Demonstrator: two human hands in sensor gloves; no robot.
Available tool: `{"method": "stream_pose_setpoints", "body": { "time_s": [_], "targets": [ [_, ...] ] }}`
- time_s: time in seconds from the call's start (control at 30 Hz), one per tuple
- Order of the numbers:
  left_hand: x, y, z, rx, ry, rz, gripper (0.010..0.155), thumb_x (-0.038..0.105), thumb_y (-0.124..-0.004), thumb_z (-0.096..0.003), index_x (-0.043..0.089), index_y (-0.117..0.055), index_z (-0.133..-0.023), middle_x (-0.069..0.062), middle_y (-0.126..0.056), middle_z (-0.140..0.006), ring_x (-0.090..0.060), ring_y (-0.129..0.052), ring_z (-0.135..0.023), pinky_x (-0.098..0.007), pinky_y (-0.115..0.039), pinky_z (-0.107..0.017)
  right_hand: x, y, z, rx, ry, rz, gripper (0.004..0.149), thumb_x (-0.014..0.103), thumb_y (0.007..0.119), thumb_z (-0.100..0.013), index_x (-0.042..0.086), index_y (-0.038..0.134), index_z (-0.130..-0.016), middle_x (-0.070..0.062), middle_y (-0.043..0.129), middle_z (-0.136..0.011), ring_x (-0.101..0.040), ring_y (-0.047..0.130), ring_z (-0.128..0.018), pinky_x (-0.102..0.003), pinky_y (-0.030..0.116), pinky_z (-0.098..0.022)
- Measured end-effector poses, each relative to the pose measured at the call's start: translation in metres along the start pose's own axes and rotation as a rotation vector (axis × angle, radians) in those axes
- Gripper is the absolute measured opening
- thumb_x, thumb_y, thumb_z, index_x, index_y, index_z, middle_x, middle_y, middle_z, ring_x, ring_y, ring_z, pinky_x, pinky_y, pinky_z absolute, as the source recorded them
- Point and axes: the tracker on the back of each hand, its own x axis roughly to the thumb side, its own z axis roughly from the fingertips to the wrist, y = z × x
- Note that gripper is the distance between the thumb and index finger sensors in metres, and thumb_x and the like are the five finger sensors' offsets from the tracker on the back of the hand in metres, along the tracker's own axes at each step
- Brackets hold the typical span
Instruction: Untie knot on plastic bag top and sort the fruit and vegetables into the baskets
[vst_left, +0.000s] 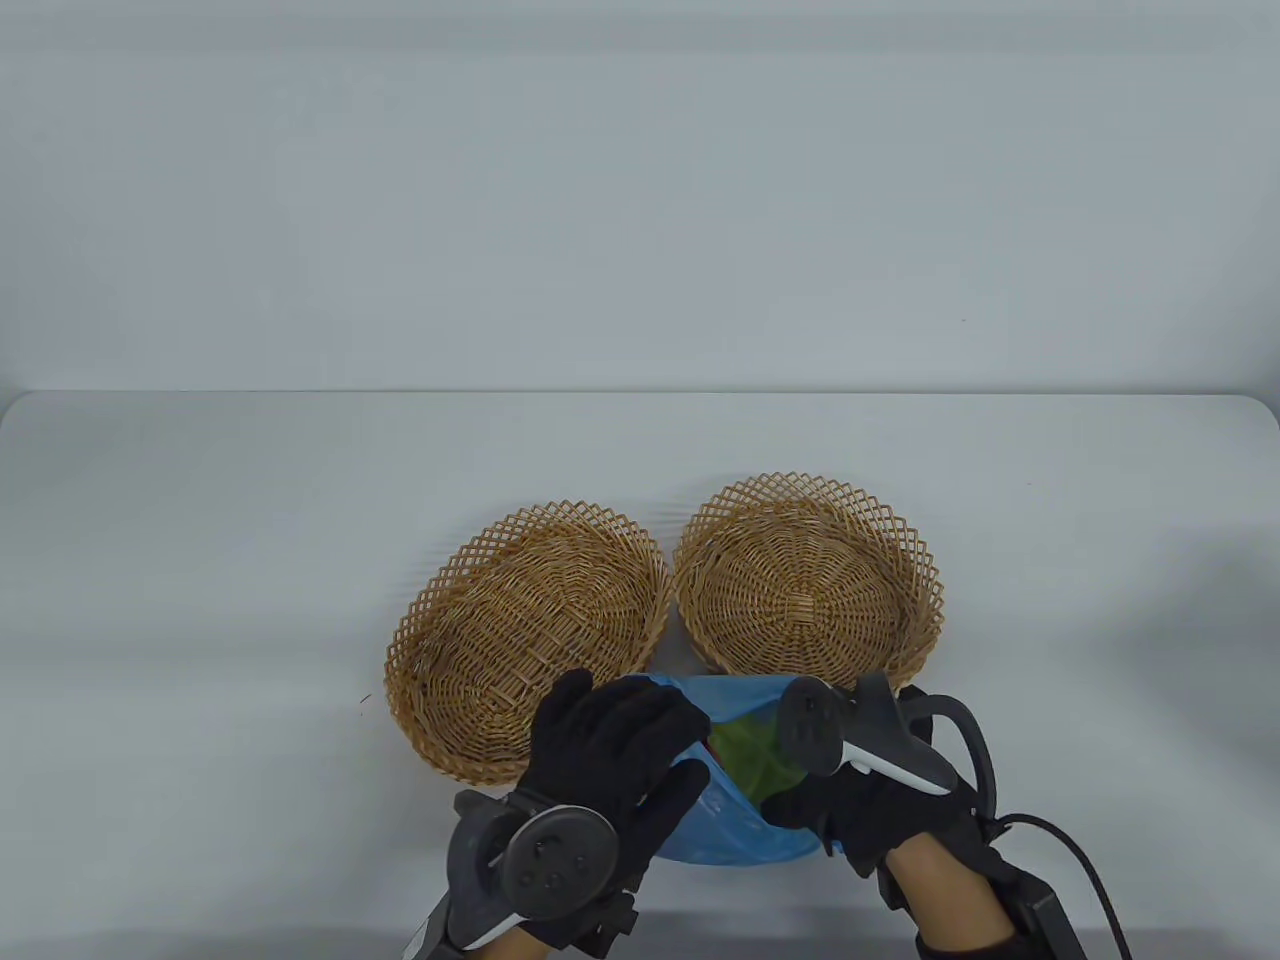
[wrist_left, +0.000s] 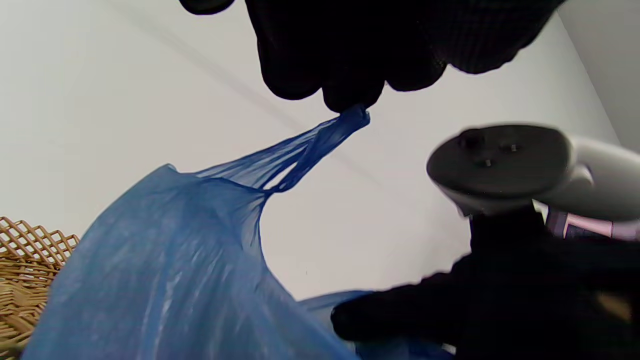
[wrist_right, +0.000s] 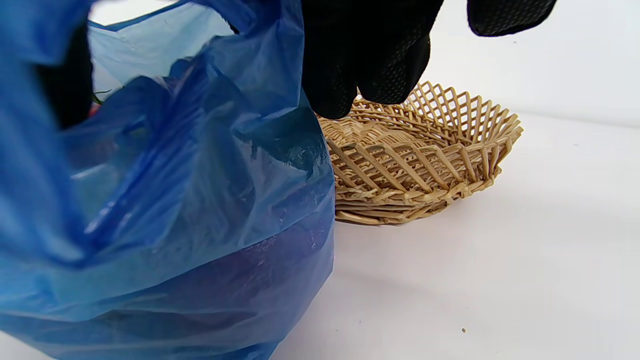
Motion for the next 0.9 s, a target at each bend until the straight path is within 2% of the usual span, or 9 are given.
{"method": "stream_pose_setpoints", "body": {
  "time_s": [0.07, 0.17, 0.33, 0.43, 0.57, 0.67, 0.73, 0.83, 0.9],
  "targets": [
    [0.006, -0.008, -0.001, -0.049, -0.030, -0.044, 0.050, 0.064, -0.067, -0.0495, 0.052, -0.063, -0.098, 0.024, -0.075, -0.107, -0.009, -0.066, -0.113, -0.048, -0.033, -0.095, 0.000, 0.000, 0.000, 0.002, 0.000, 0.003, 0.106, 0.064, 0.089, -0.033, 0.016, 0.037, -0.111, -0.022, 0.059, -0.113, -0.049, 0.054, -0.103, -0.078, 0.034, -0.069],
    [0.007, -0.027, -0.007, -0.186, -0.031, -0.107, 0.051, 0.062, -0.068, -0.0478, 0.052, -0.066, -0.098, 0.023, -0.076, -0.109, -0.014, -0.052, -0.119, -0.051, -0.025, -0.093, 0.001, 0.000, -0.001, 0.007, -0.001, 0.008, 0.106, 0.063, 0.089, -0.033, 0.016, 0.037, -0.112, -0.022, 0.059, -0.113, -0.049, 0.054, -0.103, -0.078, 0.034, -0.069],
    [0.006, -0.057, -0.013, -0.375, -0.007, -0.173, 0.060, 0.063, -0.065, -0.0440, 0.053, -0.060, -0.103, 0.026, -0.063, -0.119, -0.016, -0.025, -0.123, -0.053, -0.010, -0.090, 0.002, 0.000, 0.000, 0.001, -0.004, 0.012, 0.107, 0.063, 0.090, -0.032, 0.017, 0.035, -0.112, -0.022, 0.058, -0.113, -0.049, 0.053, -0.103, -0.078, 0.034, -0.069],
    [0.007, -0.069, -0.015, -0.430, 0.011, -0.259, 0.061, 0.063, -0.064, -0.0426, 0.050, -0.064, -0.102, 0.019, -0.072, -0.114, -0.018, -0.027, -0.122, -0.054, -0.009, -0.088, 0.002, 0.000, 0.001, -0.007, 0.002, 0.013, 0.107, 0.063, 0.090, -0.032, 0.018, 0.034, -0.111, -0.022, 0.058, -0.113, -0.049, 0.053, -0.103, -0.078, 0.034, -0.069],
    [0.006, -0.064, -0.016, -0.345, 0.072, -0.317, 0.057, 0.063, -0.061, -0.0423, 0.043, -0.077, -0.094, 0.012, -0.093, -0.091, -0.019, -0.046, -0.117, -0.055, -0.015, -0.088, 0.000, -0.001, 0.001, -0.004, 0.012, 0.010, 0.106, 0.062, 0.090, -0.033, 0.018, 0.035, -0.111, -0.021, 0.059, -0.113, -0.049, 0.054, -0.103, -0.077, 0.035, -0.069],
    [0.005, -0.054, -0.018, -0.251, 0.136, -0.362, 0.057, 0.063, -0.062, -0.0423, 0.039, -0.084, -0.089, 0.007, -0.101, -0.075, -0.022, -0.059, -0.111, -0.057, -0.021, -0.087, 0.001, -0.001, 0.002, -0.008, 0.024, 0.023, 0.105, 0.059, 0.092, -0.033, 0.017, 0.035, -0.111, -0.021, 0.060, -0.112, -0.048, 0.055, -0.103, -0.077, 0.035, -0.069],
    [0.004, -0.049, -0.020, -0.199, 0.171, -0.431, 0.058, 0.064, -0.062, -0.0415, 0.034, -0.091, -0.083, 0.006, -0.107, -0.059, -0.023, -0.072, -0.104, -0.057, -0.028, -0.087, 0.001, -0.001, 0.002, -0.008, 0.035, 0.039, 0.105, 0.058, 0.093, -0.033, 0.018, 0.036, -0.111, -0.020, 0.061, -0.112, -0.048, 0.056, -0.103, -0.077, 0.035, -0.069],
    [0.003, -0.043, -0.020, -0.135, 0.212, -0.519, 0.057, 0.064, -0.066, -0.0411, 0.030, -0.098, -0.074, 0.004, -0.111, -0.038, -0.023, -0.087, -0.093, -0.057, -0.038, -0.087, 0.000, -0.002, 0.003, -0.010, 0.046, 0.055, 0.105, 0.056, 0.095, -0.032, 0.017, 0.037, -0.111, -0.020, 0.062, -0.112, -0.048, 0.056, -0.103, -0.077, 0.036, -0.069],
    [0.000, -0.039, -0.021, -0.122, 0.239, -0.512, 0.055, 0.063, -0.072, -0.0409, 0.027, -0.101, -0.071, 0.004, -0.111, -0.029, -0.023, -0.094, -0.086, -0.056, -0.043, -0.085, 0.000, -0.002, 0.003, -0.012, 0.043, 0.052, 0.105, 0.055, 0.096, -0.032, 0.017, 0.037, -0.111, -0.020, 0.062, -0.112, -0.048, 0.057, -0.103, -0.077, 0.036, -0.069]
  ]
}}
